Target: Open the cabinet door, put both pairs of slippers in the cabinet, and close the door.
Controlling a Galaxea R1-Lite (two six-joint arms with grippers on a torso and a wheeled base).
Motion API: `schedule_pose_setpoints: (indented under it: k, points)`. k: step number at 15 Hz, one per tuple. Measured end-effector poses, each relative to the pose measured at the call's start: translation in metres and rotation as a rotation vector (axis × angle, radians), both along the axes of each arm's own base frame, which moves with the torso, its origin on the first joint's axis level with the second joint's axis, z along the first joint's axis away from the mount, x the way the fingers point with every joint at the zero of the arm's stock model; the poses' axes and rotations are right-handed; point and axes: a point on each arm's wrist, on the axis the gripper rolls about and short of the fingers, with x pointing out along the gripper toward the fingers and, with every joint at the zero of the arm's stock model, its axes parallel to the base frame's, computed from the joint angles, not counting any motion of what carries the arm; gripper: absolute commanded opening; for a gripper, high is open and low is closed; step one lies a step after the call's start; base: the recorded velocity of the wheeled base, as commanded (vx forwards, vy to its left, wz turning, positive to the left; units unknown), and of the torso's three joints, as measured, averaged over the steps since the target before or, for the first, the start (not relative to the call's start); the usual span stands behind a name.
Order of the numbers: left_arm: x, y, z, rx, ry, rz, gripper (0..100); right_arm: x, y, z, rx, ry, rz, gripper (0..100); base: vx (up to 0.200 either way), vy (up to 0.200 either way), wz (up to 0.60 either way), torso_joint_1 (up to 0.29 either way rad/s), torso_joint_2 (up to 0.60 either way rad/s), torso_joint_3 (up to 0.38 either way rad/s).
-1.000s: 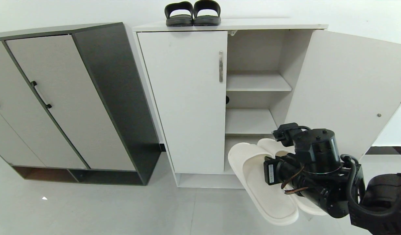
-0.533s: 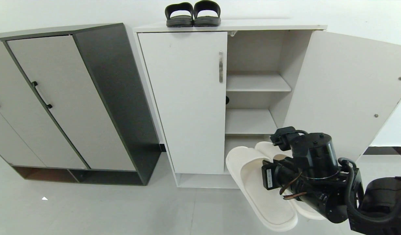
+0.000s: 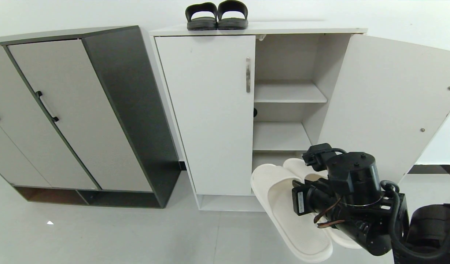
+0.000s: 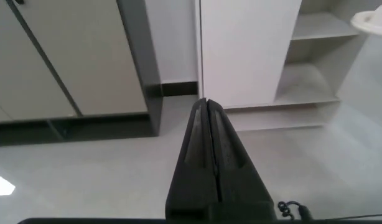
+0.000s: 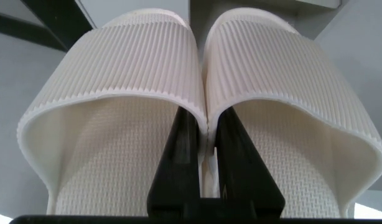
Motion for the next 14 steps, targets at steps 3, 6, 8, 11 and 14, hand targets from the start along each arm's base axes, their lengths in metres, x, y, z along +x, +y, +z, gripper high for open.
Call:
schedule_pose_setpoints:
  k: [3, 6, 8, 11, 14]
  points:
    - [-0.001, -0.001, 0.0, -0.01, -0.02, -0.01, 0, -0.003, 0.005, 0.001, 0.01, -0.007, 0.02, 0, 0.0, 0.0, 0.0, 0.0, 0.0, 0.0]
    - [-0.002, -0.001, 0.0, -0.052, -0.024, -0.008, 0, 0.004, 0.017, 0.005, 0.069, -0.079, 0.0, 0, 0.0, 0.0, 0.0, 0.0, 0.0, 0.0]
    - [-0.002, -0.001, 0.0, -0.054, -0.025, -0.008, 0, 0.014, 0.027, 0.005, 0.078, -0.126, -0.08, 0, 0.0, 0.0, 0.0, 0.0, 0.0, 0.0]
    - [-0.002, -0.001, -0.001, -0.054, -0.025, -0.007, 0, 0.025, 0.043, -0.001, 0.067, -0.144, -0.13, 0, 0.0, -0.133, 0.0, 0.002, 0.0, 0.0]
    - [-0.002, -0.001, -0.001, -0.054, -0.025, -0.007, 0, 0.029, 0.05, -0.011, 0.05, -0.136, -0.141, 0, 0.0, -0.2, 0.0, 0.002, 0.0, 0.002]
